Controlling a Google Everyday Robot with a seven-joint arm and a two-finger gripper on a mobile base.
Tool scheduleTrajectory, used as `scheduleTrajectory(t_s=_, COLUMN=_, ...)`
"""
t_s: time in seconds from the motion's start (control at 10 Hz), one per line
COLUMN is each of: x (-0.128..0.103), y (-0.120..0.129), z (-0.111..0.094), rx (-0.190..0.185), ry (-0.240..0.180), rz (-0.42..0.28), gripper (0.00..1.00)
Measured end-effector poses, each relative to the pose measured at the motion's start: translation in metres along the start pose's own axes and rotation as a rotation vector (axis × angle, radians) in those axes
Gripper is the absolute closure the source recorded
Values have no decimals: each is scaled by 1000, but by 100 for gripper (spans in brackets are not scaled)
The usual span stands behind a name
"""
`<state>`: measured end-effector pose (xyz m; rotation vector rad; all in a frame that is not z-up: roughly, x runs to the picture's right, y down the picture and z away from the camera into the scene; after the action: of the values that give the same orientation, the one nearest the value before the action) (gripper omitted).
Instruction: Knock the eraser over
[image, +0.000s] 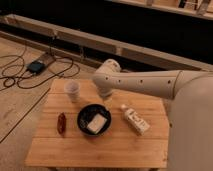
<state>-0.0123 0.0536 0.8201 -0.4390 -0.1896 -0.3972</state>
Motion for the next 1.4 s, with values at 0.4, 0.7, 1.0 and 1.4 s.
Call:
scheduleTrajectory(t_s=0.4, x=24, y=-38, z=5, rx=39, ry=-22, rz=-23, gripper=20)
scheduleTrajectory(t_s=0.7, x=35, y=-54, z=19, rx=25, ry=-25, rz=-33, gripper=20)
scheduleTrajectory(t_s=1.0, x=43, y=-61, z=40, rx=-19, ry=-35, rz=-26, gripper=20)
scheduleTrajectory(t_s=1.4, x=71, y=-53, z=59, rx=-102, ry=-1, rz=18, gripper=20)
